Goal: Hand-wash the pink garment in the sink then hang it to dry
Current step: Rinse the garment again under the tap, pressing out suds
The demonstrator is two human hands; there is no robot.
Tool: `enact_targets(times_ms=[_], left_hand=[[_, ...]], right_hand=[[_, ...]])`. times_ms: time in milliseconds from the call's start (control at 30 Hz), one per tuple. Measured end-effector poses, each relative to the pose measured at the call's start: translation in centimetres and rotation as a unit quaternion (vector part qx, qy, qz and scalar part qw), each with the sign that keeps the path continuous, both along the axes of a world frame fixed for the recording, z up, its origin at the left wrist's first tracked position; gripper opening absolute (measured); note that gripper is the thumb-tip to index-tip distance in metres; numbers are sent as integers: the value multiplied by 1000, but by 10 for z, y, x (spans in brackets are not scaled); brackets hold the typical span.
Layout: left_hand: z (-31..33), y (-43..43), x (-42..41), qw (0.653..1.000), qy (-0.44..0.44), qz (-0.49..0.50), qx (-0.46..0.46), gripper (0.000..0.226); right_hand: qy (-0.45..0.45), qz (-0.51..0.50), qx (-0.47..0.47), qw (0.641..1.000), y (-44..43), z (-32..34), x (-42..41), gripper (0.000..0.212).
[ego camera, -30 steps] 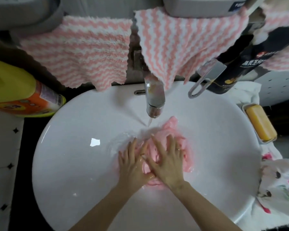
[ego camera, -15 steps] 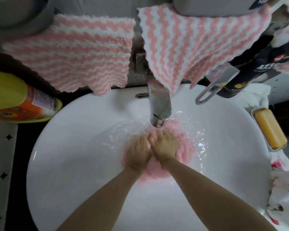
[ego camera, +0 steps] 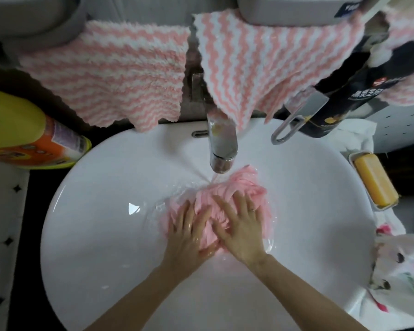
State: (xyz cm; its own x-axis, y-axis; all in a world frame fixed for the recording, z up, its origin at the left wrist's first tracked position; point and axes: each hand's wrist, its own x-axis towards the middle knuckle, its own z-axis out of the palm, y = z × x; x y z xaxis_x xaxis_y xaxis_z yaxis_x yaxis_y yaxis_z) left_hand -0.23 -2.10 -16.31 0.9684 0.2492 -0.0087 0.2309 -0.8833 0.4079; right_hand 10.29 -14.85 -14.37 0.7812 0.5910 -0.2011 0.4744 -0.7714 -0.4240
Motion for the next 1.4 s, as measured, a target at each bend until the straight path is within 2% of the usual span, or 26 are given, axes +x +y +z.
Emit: enact_targets(times_ms=[100,267,367,467,567,667,733,767,800,833,867,900,933,967,1000,1033,1067,1100,1133,1167,1200,1233,1300,1400], left_hand=[[-19,-14,2,997,42,31,50,73],[-31,-10,27,986,-17,95,134,54],[-33,-1,46,983,-63,121,126,52],[-37,12,63,985,-96,100,103,48],[-27,19,73,993,-24,103,54,27],[-3,32,82,982,117,128,-69,34],[13,44,84,947,167,191,-198,35],[24,50,83,910,176,250,-281,37],[36,54,81,856,176,310,-375,40],[47,54,79,778,162,359,-489,41],[55,53,75,695,138,390,-589,39],[59,53,72,651,105,404,-634,33],[62,55,70,667,78,415,-613,25],[63,61,67,745,89,399,-527,18],[59,67,60,836,122,355,-400,26],[53,73,51,912,135,306,-239,40],[51,76,41,958,99,251,-92,50],[48,76,34,984,29,173,5,51],[51,71,28,996,-16,86,32,49],[50,66,22,1000,-13,7,-4,52],[42,62,14,997,19,-52,-51,65],[33,59,9,990,78,-82,-84,85],[14,59,1,982,154,-99,-53,116],[6,58,0,974,201,-102,-4,133]], right_hand=[[-41,11,-44,998,8,-19,-2,54],[-102,-8,2,995,29,-32,17,42],[-142,-17,33,989,41,-43,31,33],[-173,-58,48,982,56,-47,46,40],[-166,-70,68,981,68,-39,54,48],[-65,-94,73,991,66,-17,54,45],[67,-121,95,986,54,-6,58,34],[143,-133,145,970,46,1,56,27],[166,-138,180,960,35,8,51,34],[111,-128,204,964,23,16,44,43],[12,-110,202,973,11,20,36,46],[-66,-80,199,975,1,21,26,44],[-106,-43,196,974,-7,23,15,40],[-118,10,189,975,-12,21,5,38],[-119,71,167,976,-17,15,-5,41],[-116,122,121,978,-21,7,-13,51],[-114,162,60,978,-23,-3,-19,66],[-109,182,8,977,-23,-13,-23,80],[-98,187,-23,977,-20,-20,-24,88],[-84,175,-28,981,-15,-22,-23,86],[-77,155,-10,985,-10,-22,-19,77],[-74,133,21,988,-5,-20,-16,66],[-73,98,76,990,2,-11,-6,52],[-71,88,105,988,5,12,6,36]])
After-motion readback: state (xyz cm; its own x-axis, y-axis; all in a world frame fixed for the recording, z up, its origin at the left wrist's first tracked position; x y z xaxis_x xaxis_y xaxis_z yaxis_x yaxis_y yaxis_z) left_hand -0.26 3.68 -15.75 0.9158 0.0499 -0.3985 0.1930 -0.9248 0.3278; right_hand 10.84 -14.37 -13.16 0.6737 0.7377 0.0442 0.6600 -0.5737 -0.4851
